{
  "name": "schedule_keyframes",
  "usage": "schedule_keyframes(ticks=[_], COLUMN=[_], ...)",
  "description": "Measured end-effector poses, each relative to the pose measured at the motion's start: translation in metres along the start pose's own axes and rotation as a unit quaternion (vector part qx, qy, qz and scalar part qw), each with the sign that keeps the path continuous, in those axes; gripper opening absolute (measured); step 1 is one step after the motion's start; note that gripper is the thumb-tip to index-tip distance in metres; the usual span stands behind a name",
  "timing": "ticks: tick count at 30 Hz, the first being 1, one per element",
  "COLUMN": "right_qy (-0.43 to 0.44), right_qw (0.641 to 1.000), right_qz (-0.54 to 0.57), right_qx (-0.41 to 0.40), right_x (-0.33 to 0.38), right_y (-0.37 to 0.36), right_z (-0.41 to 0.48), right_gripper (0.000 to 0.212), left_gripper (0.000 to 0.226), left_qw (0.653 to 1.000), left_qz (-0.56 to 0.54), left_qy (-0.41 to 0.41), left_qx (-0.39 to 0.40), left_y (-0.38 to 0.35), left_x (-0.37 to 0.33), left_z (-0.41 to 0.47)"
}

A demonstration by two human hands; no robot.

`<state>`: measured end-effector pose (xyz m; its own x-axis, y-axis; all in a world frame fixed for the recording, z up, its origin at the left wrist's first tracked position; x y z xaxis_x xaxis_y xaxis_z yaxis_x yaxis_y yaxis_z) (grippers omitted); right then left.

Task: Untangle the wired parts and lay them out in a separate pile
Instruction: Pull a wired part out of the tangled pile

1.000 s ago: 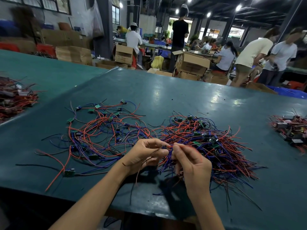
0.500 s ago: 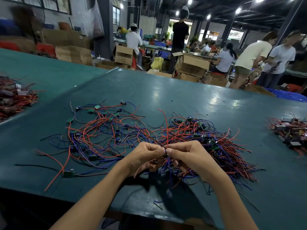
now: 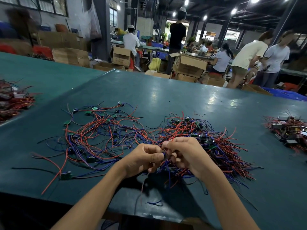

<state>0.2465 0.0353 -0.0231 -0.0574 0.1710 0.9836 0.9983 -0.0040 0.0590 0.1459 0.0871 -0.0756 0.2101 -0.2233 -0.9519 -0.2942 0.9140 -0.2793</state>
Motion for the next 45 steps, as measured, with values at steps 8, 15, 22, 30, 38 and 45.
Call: schedule_keyframes(ticks=[8,15,22,30,38,45], right_qy=[0.012,0.021,-0.042,-0.008,0.011,0.045], right_qw=[1.000,0.998,0.997,0.994,0.983,0.972], right_qz=[-0.012,-0.051,0.005,0.108,0.184,0.226], right_qx=[-0.017,-0.015,0.059,0.007,-0.006,-0.047], right_x=[0.008,0.023,0.008,0.018,0.039,0.031], right_y=[0.009,0.009,-0.004,0.020,0.034,0.039], right_z=[0.002,0.006,0.012,0.026,0.037,0.042], right_gripper=[0.012,0.014,0.004,0.023,0.023,0.021], left_gripper=[0.030,0.015,0.023,0.024,0.020,0.016], left_qw=[1.000,1.000,1.000,0.996,0.994,0.994], left_qz=[0.013,-0.012,-0.019,0.005,0.016,0.031], left_qy=[0.000,-0.008,-0.022,-0.038,-0.054,-0.041], left_qx=[-0.018,-0.022,-0.009,-0.079,-0.097,-0.100], left_y=[0.003,0.003,-0.004,0.005,0.012,0.013], left_x=[-0.001,0.001,-0.004,-0.010,-0.014,-0.011], left_z=[0.000,0.003,0.001,-0.004,-0.005,-0.005])
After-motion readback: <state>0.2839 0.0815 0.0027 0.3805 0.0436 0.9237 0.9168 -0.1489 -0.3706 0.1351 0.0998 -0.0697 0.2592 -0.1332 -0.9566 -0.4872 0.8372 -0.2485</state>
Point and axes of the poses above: each hand's wrist, its own z-axis towards the middle knuckle, its own y-axis out of the back of the hand, x = y × z, the point moved 9 cm from there along z, towards the middle knuckle, and after that the axes turned 10 degrees about x, right-handed, at the moved point
